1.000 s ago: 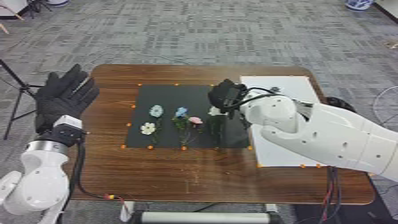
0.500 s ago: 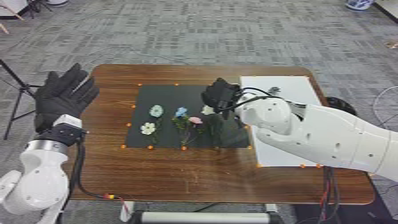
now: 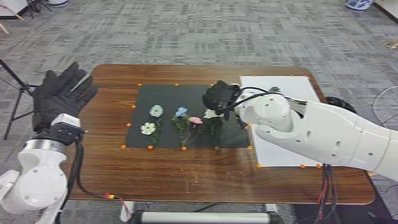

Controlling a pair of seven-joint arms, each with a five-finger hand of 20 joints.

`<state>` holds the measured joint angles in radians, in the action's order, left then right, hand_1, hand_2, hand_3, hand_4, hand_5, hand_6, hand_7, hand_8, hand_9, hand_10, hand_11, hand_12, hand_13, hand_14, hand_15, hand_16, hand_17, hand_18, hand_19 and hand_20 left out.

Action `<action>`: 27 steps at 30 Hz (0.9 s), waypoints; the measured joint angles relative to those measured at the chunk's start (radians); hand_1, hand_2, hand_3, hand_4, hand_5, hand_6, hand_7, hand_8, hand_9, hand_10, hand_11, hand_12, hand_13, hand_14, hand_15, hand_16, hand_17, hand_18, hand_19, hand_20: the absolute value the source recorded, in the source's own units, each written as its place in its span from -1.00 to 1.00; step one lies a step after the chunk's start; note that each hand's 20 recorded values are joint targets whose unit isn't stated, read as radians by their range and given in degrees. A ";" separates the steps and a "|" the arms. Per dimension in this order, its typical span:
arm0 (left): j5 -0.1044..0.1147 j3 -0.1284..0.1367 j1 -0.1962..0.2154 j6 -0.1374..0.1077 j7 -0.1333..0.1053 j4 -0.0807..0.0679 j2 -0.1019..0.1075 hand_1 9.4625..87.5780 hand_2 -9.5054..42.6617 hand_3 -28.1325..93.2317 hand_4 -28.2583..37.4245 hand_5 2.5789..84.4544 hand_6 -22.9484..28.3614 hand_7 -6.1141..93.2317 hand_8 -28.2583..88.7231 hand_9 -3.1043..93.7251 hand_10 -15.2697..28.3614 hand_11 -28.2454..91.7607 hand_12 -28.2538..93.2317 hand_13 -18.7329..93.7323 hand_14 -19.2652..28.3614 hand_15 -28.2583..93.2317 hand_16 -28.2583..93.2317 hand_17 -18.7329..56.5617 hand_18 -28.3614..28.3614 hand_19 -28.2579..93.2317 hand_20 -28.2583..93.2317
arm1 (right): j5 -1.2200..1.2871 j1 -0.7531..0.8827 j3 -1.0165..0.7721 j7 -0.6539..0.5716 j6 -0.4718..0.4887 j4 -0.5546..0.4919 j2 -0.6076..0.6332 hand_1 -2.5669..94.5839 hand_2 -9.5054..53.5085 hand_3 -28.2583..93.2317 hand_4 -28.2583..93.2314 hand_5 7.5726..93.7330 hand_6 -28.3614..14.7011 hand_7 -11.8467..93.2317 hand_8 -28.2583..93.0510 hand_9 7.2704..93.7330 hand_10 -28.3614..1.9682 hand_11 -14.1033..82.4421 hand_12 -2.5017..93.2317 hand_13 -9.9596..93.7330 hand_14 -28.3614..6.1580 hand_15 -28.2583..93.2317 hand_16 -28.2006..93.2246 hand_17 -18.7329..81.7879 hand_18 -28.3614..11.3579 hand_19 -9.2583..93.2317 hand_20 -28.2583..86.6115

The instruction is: Arrange flowers

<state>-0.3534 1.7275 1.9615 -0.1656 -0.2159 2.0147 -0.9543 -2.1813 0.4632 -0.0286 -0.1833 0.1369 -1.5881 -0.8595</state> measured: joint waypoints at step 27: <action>0.014 0.015 0.022 0.006 -0.010 0.007 0.000 -0.51 -0.13 0.57 -1.00 -0.11 0.17 -0.75 -0.64 -0.36 0.36 -0.27 -0.38 -0.30 0.45 -0.22 -0.58 -0.69 0.49 -0.03 -0.41 | -0.006 0.117 -0.232 0.043 0.186 -0.077 0.021 -0.06 -1.00 0.74 -1.00 0.06 0.36 -0.36 -0.76 0.14 0.15 -0.42 -0.57 0.32 0.23 0.43 0.01 -0.17 -0.52 0.40 0.10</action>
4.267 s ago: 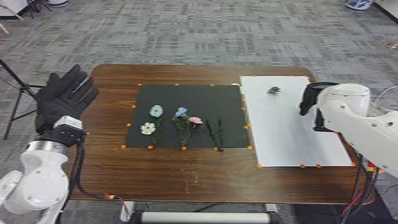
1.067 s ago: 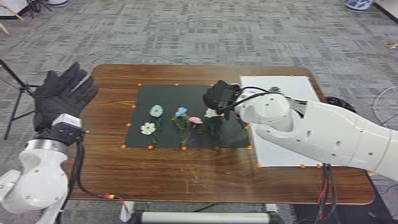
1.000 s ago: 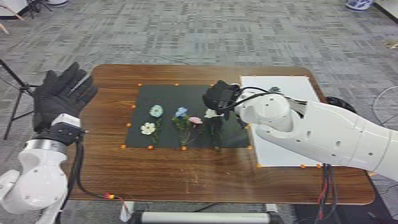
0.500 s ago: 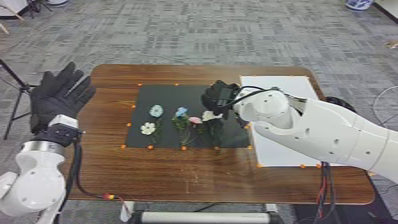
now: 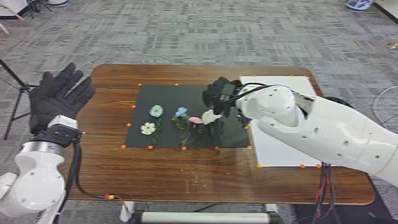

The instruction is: Arrange flowers

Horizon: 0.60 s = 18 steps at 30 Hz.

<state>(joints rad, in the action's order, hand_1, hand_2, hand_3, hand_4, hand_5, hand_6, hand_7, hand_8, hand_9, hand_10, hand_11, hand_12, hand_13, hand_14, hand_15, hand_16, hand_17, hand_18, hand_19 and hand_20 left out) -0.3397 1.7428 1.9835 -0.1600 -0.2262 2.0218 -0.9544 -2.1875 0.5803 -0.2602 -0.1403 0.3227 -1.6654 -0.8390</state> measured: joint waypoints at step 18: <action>-0.001 -0.001 0.004 0.004 0.000 -0.001 -0.002 -0.52 -0.13 0.58 -1.00 -0.20 0.17 -0.76 -0.64 -0.42 0.33 -0.29 -0.37 -0.31 0.45 -0.23 -0.57 -0.69 0.50 -0.03 -0.41 | 0.063 0.050 -0.141 -0.358 -0.038 0.124 0.100 -0.11 -1.00 0.73 -1.00 -0.25 0.07 -0.59 -0.68 -0.26 -0.09 -0.55 -0.64 0.23 -0.04 0.49 -0.10 -0.19 -0.63 0.44 0.03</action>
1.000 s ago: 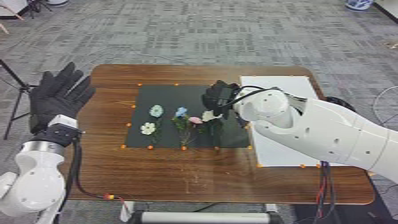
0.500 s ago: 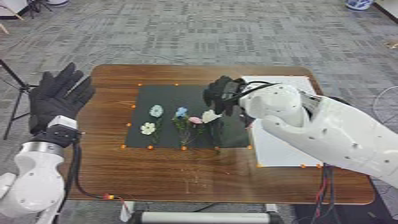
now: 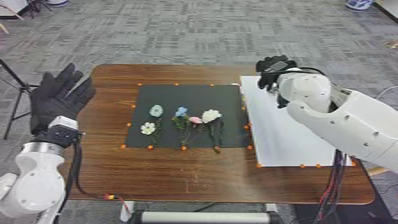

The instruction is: Arrange flowers

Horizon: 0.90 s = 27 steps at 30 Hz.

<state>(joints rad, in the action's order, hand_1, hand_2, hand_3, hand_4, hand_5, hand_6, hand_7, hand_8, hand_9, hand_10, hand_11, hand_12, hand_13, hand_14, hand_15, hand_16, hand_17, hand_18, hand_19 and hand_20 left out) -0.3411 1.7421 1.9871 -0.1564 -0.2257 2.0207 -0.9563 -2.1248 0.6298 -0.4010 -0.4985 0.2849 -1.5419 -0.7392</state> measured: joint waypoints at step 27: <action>-0.015 -0.020 -0.007 -0.029 0.010 0.005 0.001 -0.52 -0.10 0.58 -1.00 -0.15 0.23 -0.75 -0.63 -0.40 0.35 -0.27 -0.37 -0.31 0.45 -0.22 -0.57 -0.70 0.51 -0.01 -0.40 | 0.143 0.004 0.011 0.030 0.030 0.191 -0.008 0.09 -1.00 0.64 -1.00 -0.19 0.22 -0.46 -0.74 -0.08 0.35 -0.43 -0.71 0.33 0.40 0.37 0.05 -0.16 -0.48 0.44 -0.02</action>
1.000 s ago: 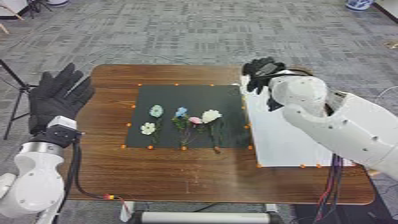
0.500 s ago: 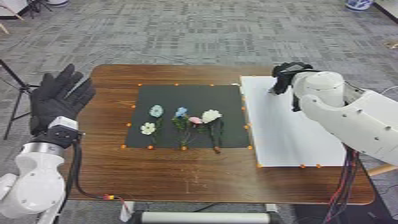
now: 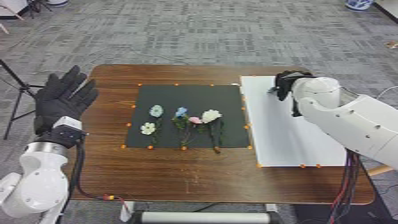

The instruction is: Arrange flowers

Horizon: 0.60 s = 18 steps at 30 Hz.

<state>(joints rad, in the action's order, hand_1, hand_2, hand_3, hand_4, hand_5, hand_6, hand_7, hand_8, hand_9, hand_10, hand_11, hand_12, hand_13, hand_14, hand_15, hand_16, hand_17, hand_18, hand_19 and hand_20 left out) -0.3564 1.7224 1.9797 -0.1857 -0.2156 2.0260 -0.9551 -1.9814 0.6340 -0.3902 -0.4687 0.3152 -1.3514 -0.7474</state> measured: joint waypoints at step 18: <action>0.000 0.000 0.002 0.001 0.003 0.003 0.000 -0.53 -0.09 0.58 -1.00 -0.13 0.25 -0.75 -0.64 -0.39 0.38 -0.26 -0.38 -0.31 0.46 -0.21 -0.58 -0.71 0.51 0.00 -0.41 | 0.002 0.027 0.018 -0.012 -0.103 0.006 -0.014 0.27 -1.00 0.45 -1.00 0.37 0.45 0.13 -0.38 0.71 0.49 -0.36 0.05 0.52 0.31 0.46 0.07 -0.06 -0.48 0.47 0.13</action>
<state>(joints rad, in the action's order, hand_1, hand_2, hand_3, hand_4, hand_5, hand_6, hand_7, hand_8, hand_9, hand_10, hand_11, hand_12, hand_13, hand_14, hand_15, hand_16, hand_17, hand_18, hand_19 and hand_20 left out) -0.3561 1.7226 1.9820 -0.1846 -0.2124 2.0293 -0.9551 -1.9796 0.6607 -0.3722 -0.4810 0.2122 -1.3456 -0.7619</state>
